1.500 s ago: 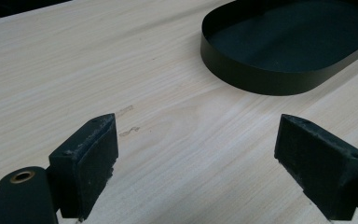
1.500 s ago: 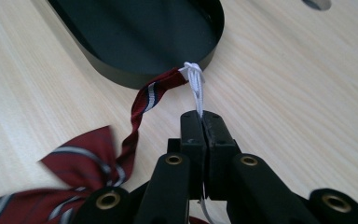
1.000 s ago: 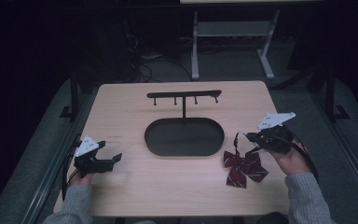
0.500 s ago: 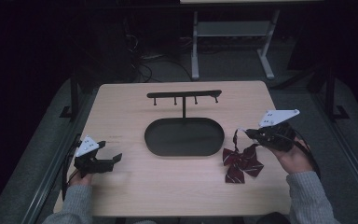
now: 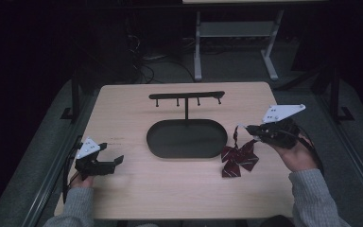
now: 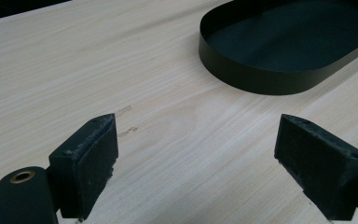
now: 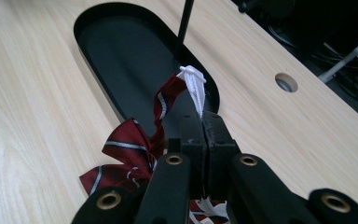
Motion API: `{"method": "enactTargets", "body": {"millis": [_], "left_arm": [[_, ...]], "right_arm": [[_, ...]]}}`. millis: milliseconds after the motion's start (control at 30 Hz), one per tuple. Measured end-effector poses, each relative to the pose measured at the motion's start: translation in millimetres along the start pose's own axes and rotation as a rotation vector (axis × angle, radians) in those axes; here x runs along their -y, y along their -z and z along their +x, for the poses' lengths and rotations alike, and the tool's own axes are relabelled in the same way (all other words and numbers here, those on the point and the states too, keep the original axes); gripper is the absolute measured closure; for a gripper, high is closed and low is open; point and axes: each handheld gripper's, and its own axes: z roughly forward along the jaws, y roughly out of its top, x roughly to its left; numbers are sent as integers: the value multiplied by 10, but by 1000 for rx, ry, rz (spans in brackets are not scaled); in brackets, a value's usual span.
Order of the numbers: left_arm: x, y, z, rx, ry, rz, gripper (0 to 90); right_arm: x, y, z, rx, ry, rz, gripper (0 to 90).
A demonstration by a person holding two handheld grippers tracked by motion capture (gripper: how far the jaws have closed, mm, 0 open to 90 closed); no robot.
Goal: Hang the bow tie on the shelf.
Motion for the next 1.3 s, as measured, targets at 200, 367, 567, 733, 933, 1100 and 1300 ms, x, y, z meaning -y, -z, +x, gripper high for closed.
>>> {"method": "enactTargets", "body": {"millis": [200, 367, 567, 733, 933, 1100, 1300], "left_arm": [[1, 0, 11, -3, 8, -3, 130], [2, -5, 8, -6, 15, -9, 130], [-1, -4, 18, -7, 14, -4, 130], [2, -7, 23, -9, 14, -4, 130], [1, -9, 28, -9, 13, -7, 130], [-1, -4, 31, -12, 12, -8, 130], [1, -10, 25, -8, 13, -12, 130]], "right_arm": [[-129, -9, 8, -9, 21, -4, 880], [-237, -28, -4, -13, 35, -12, 880], [-347, -53, -6, -25, 47, -23, 880], [-432, -71, -8, -30, 59, -25, 880], [-524, -109, -5, -38, 67, -22, 880], [-610, -144, 4, -49, 76, -26, 880], [-722, -177, 15, -55, 88, -27, 880]]}}
